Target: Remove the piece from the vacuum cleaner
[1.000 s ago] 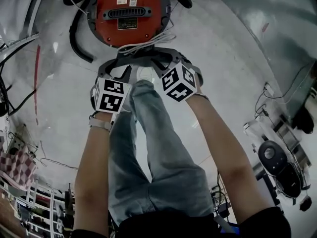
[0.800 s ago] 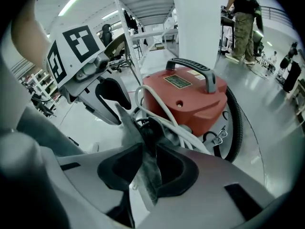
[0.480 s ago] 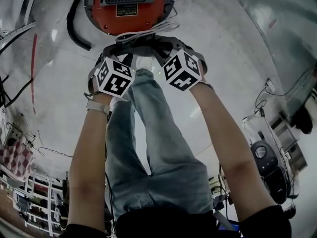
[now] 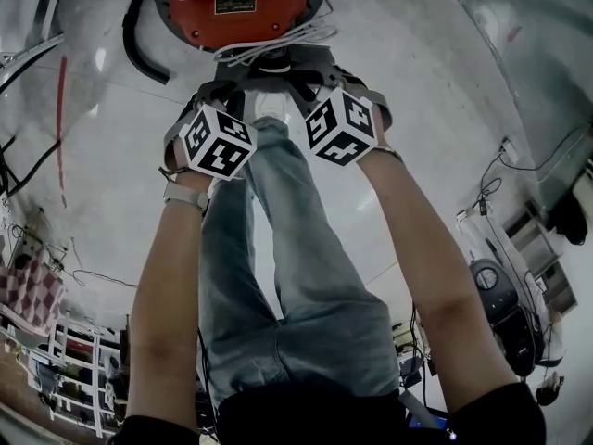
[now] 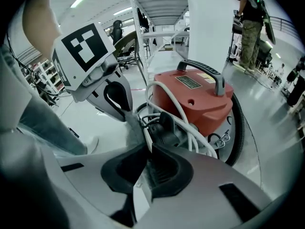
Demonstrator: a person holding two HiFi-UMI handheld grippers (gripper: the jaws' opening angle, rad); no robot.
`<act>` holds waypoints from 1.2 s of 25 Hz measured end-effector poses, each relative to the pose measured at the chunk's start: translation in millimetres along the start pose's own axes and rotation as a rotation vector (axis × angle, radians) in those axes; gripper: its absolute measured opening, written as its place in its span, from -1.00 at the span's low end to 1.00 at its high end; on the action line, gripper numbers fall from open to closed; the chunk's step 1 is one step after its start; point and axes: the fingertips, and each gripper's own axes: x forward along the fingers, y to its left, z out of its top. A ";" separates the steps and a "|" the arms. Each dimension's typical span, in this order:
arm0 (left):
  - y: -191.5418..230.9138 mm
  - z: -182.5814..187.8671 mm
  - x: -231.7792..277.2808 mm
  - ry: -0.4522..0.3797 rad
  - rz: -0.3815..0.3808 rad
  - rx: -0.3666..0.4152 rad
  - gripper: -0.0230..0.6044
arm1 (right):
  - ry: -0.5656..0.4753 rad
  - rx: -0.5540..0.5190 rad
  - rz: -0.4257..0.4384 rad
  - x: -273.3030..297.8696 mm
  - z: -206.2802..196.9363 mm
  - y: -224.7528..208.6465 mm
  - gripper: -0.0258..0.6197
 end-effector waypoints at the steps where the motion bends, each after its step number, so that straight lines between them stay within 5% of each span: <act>1: -1.4 -0.9 0.2 0.000 -0.001 -0.002 -0.72 | 0.001 0.002 -0.001 0.0 -0.6 1.2 -0.74; 30: -23.2 -14.3 8.0 -0.036 0.013 -0.045 -0.75 | -0.005 0.061 -0.091 3.4 -11.0 12.1 -0.74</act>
